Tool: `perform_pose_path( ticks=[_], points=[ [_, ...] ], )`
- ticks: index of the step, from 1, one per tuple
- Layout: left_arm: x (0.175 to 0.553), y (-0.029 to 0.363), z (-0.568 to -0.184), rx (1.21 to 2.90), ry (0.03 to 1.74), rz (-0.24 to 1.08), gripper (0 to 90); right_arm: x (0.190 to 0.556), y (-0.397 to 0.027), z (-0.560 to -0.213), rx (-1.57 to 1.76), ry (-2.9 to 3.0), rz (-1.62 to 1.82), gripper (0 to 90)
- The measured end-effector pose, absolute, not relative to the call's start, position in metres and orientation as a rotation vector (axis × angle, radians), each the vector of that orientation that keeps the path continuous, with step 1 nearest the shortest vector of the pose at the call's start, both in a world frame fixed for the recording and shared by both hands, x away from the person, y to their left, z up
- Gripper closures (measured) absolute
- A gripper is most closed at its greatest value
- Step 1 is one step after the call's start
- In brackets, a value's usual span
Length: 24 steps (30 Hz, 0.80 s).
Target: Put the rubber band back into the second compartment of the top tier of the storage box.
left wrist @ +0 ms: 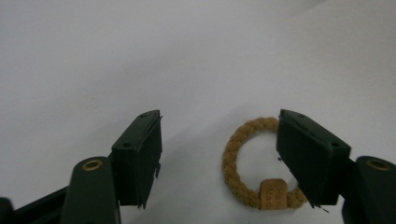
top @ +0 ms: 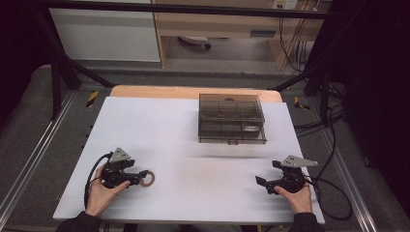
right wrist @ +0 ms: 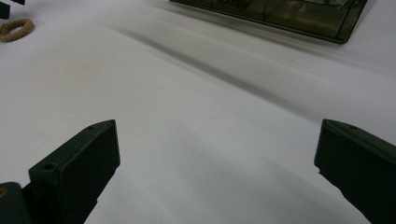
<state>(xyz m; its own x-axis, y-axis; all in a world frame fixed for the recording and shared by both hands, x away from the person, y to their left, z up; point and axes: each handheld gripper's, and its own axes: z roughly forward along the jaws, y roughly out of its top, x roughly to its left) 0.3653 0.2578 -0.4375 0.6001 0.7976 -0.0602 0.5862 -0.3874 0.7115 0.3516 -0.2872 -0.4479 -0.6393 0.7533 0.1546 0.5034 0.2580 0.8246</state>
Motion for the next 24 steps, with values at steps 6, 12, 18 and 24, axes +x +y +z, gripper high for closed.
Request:
perform_pose_path(
  ticks=[6,12,18,24],
  points=[
    [0.3647,0.257,-0.4397,2.13,1.099,0.36,42.5,0.3516,-0.2872,-0.4478,1.165,2.262,1.325,0.8],
    [0.364,0.2557,-0.4404,2.134,1.1,0.34,53.9,0.3517,-0.2872,-0.4478,1.167,2.262,1.325,0.8],
    [0.3634,0.2539,-0.4414,2.146,1.098,0.332,63.1,0.3517,-0.2872,-0.4478,1.167,2.261,1.325,0.9],
    [0.3631,0.2528,-0.4424,2.161,1.094,0.326,69.3,0.3517,-0.2872,-0.4478,1.165,2.263,1.326,0.8]
  ],
)
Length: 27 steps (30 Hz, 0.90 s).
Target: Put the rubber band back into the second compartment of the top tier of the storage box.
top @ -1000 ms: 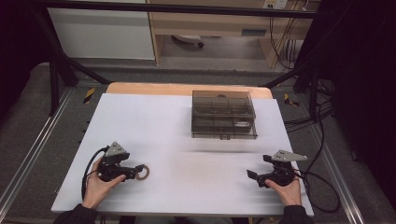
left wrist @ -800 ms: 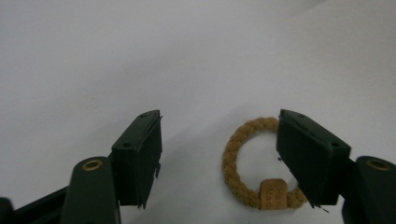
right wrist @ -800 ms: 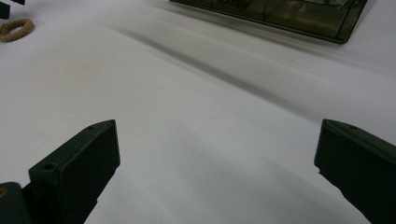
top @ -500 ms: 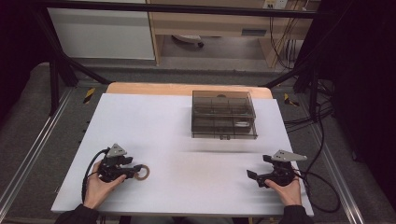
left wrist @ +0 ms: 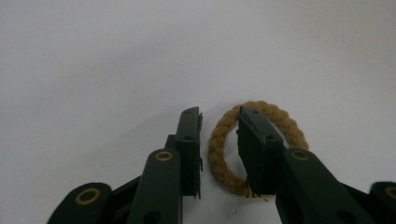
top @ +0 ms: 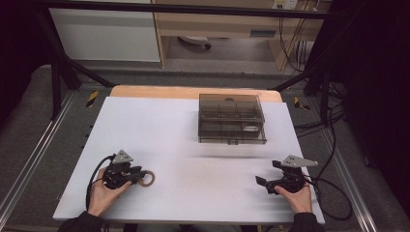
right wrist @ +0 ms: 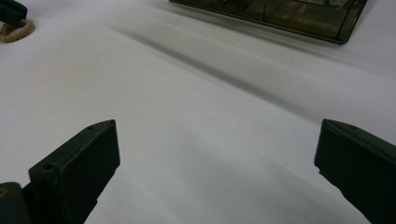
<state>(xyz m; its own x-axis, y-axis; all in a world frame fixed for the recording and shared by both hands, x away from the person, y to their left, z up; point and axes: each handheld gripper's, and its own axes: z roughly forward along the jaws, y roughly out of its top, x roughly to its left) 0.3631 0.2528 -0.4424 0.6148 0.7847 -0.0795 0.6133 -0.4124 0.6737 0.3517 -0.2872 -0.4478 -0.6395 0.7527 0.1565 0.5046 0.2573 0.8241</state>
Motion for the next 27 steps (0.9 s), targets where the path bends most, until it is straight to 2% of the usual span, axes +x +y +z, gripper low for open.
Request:
perform_pose_path(
  ticks=[16,27],
  points=[
    [0.3629,0.2517,-0.4437,2.188,1.091,0.33,81.6,0.3517,-0.2875,-0.4477,1.163,2.262,1.324,0.8],
    [0.3623,0.2521,-0.442,2.184,1.087,0.333,83.7,0.3516,-0.2872,-0.4478,1.166,2.263,1.325,0.8]
  ],
)
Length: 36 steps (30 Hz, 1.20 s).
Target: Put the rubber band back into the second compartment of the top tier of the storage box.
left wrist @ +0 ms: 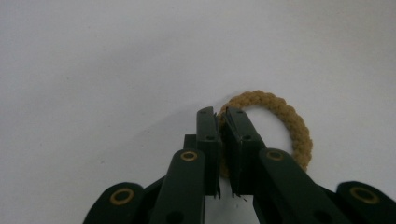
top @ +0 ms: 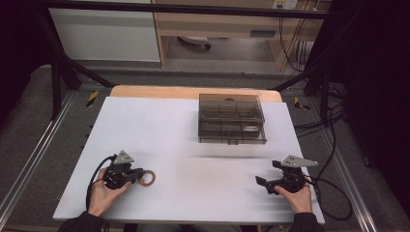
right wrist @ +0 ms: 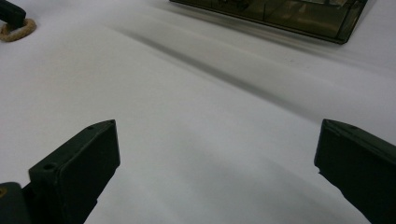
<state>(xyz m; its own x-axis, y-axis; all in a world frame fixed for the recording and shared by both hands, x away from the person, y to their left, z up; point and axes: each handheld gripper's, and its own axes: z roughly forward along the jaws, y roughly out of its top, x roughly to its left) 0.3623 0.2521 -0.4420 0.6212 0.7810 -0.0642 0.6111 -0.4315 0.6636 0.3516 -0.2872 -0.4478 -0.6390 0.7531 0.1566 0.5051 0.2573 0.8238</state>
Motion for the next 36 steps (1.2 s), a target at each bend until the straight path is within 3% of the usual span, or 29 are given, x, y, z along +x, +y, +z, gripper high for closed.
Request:
perform_pose_path(
  ticks=[36],
  points=[
    [0.361,0.241,-0.416,2.111,1.061,0.319,84.3,0.352,-0.287,-0.448,1.167,2.268,1.316,0.8]
  ],
)
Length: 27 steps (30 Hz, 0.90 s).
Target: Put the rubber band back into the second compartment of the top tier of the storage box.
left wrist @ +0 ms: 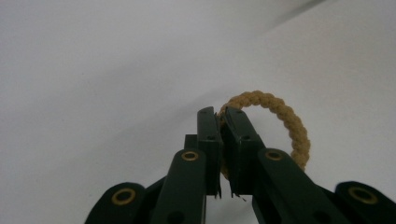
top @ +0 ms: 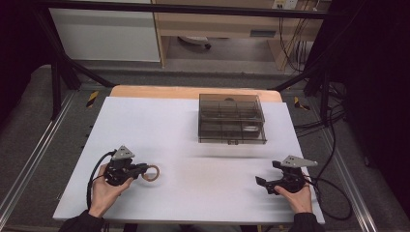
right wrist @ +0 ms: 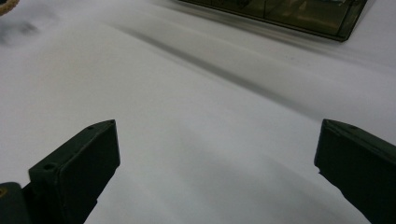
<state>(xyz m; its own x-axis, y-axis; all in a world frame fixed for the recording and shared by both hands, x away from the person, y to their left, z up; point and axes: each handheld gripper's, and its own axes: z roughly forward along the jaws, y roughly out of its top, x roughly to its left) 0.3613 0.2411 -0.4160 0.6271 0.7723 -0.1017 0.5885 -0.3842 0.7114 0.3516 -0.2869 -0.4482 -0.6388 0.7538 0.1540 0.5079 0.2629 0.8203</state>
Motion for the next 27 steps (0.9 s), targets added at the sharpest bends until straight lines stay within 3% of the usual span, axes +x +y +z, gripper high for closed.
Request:
perform_pose_path(
  ticks=[27],
  points=[
    [0.375,0.203,-0.397,2.119,0.998,0.326,84.3,0.352,-0.287,-0.448,1.164,2.272,1.311,0.8]
  ],
)
